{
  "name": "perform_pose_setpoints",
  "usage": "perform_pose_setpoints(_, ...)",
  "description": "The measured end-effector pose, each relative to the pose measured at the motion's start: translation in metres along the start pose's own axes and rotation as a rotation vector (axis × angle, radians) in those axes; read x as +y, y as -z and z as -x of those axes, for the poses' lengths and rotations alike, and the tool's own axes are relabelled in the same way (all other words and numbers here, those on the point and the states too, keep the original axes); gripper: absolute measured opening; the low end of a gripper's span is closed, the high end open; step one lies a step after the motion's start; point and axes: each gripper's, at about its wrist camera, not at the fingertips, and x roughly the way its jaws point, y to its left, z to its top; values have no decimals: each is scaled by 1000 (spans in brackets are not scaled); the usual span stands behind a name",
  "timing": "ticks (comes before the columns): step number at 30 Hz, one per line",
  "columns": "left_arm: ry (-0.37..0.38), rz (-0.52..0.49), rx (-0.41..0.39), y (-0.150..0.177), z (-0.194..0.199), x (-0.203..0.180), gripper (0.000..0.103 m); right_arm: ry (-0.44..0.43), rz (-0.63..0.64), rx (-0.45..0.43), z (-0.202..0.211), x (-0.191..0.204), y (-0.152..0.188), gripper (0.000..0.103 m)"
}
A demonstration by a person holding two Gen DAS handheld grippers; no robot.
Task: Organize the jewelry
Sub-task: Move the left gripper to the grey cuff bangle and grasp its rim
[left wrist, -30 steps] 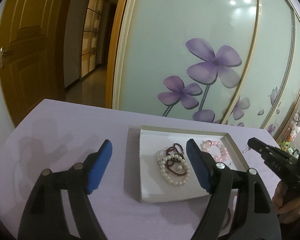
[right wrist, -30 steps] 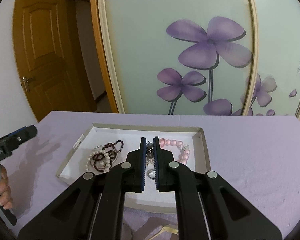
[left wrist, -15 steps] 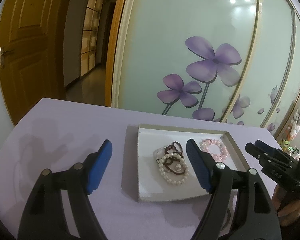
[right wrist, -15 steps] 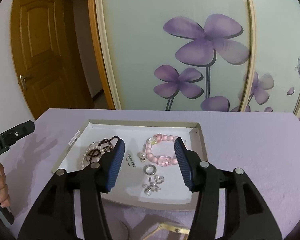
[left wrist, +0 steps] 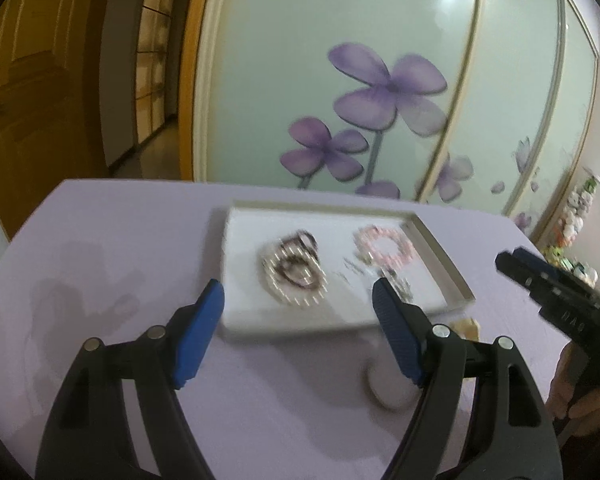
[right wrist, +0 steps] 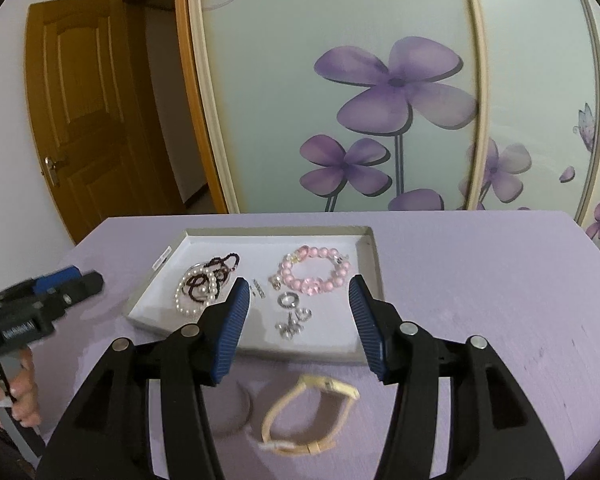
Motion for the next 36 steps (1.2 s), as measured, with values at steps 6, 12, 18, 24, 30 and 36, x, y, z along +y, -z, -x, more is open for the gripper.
perform_pose_setpoints(6,20,-34,72,31,-9,-25,77,11,-31,-11,28,-15,17,54)
perform_pose_setpoints(12,29,-68,137,57,-20,-46,80,27,-56,-24,52,-30,34,54)
perform_pose_setpoints(18,45,-102,201,77,-31,-64,82,34,-96,-24,67,-44,47,54)
perform_pose_setpoints(24,27,-146,254,90,-44,-81,83,33,-114,-23,69,-51,51,54)
perform_pose_setpoints(30,-29,-143,278,88,-61,-89,84,27,-120,-18,68,-53,54,54)
perform_pose_setpoints(36,-100,-148,287,81,-77,-99,86,23,-119,-12,68,-53,56,54)
